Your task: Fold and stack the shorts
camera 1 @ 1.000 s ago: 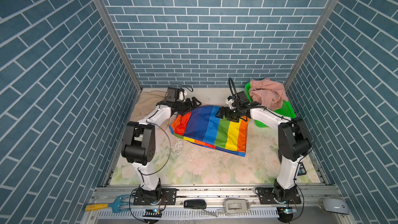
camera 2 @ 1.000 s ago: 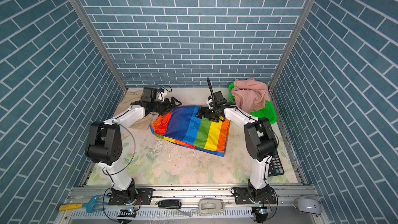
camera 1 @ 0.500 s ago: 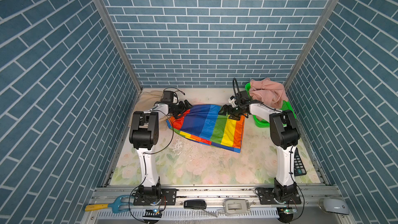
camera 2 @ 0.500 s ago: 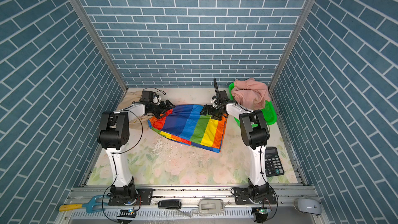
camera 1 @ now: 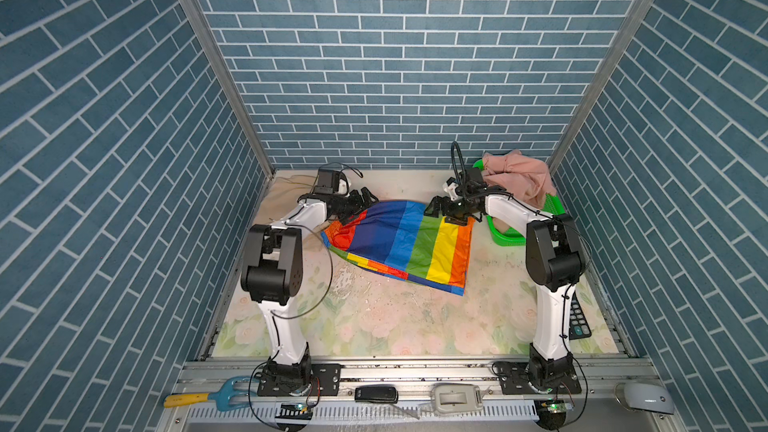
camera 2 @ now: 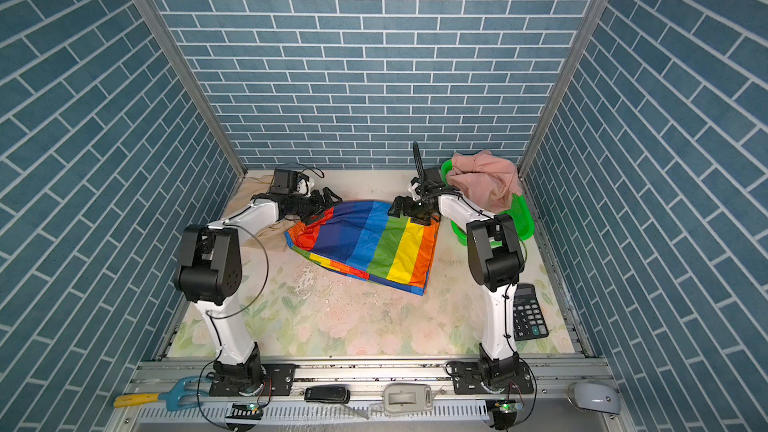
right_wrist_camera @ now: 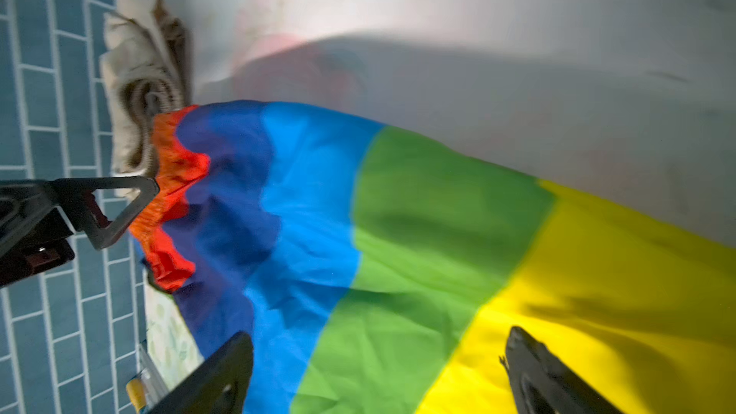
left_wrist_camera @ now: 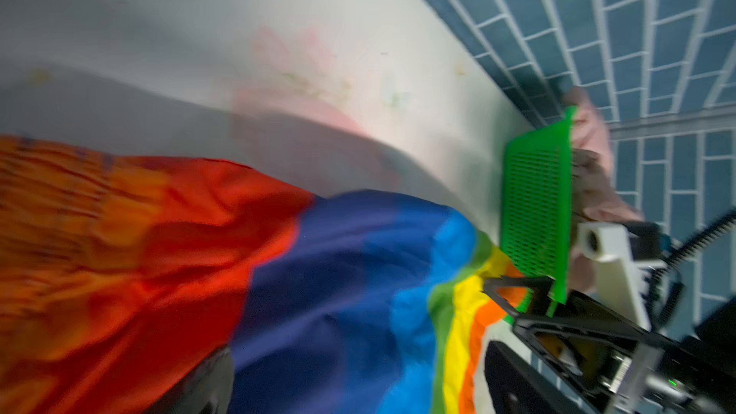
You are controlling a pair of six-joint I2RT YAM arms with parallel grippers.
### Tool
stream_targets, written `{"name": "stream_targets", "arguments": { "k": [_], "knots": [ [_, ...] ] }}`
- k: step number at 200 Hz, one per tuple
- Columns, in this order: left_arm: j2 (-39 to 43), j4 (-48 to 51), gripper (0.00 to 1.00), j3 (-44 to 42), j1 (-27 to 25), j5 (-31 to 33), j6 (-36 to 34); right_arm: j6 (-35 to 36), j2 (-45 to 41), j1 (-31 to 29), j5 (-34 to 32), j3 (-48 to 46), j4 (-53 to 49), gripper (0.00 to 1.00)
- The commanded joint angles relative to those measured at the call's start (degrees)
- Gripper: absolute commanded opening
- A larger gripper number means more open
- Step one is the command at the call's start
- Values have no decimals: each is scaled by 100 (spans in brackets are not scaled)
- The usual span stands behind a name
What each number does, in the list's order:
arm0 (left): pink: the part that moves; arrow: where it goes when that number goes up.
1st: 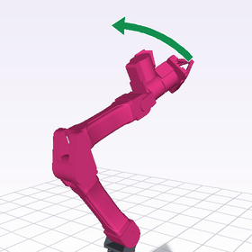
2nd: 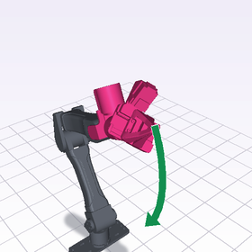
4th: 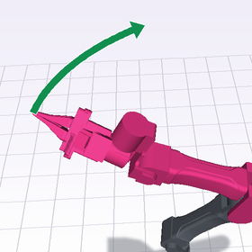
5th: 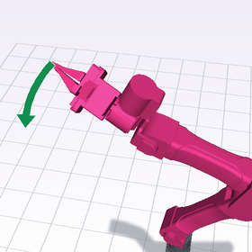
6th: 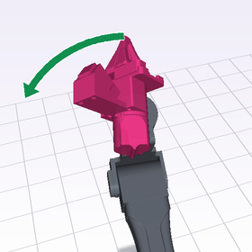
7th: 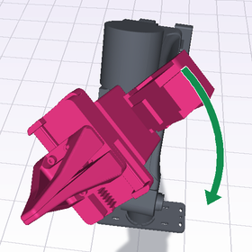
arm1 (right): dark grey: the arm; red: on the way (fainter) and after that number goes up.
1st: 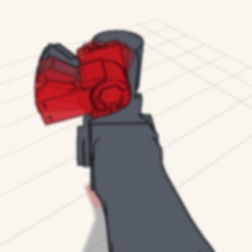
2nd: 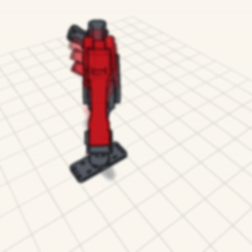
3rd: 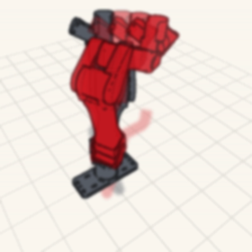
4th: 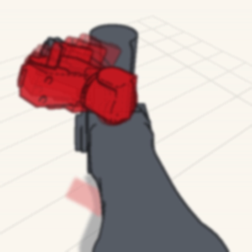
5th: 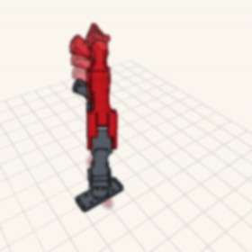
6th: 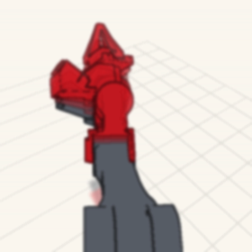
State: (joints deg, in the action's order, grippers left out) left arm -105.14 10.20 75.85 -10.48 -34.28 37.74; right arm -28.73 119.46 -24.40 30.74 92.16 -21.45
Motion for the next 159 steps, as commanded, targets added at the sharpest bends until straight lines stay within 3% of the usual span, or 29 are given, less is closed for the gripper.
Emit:
{"name": "stream_targets", "arguments": {
  "k": [1, 25, 44, 102, 159],
  "knots": [
    [597, -1108, 100, -882, -577, -97, 807, -1249, 19, -425, 572, -95, 1615, 99],
    [794, -3383, 100, -2320, -864, -51, 2287, -2490, 465, -517, 844, -121, 3219, 99],
    [779, -4287, 100, -2981, -944, 129, 2769, -3049, 906, -539, 961, 52, 3895, 99],
    [595, -4843, 100, -3471, -1187, 392, 2704, -4215, 1817, -667, 1179, 498, 5054, 99],
    [590, -4627, 100, -4299, -1184, 483, 2572, -4202, 2311, -541, 1250, 689, 4980, 99]
  ]
}}
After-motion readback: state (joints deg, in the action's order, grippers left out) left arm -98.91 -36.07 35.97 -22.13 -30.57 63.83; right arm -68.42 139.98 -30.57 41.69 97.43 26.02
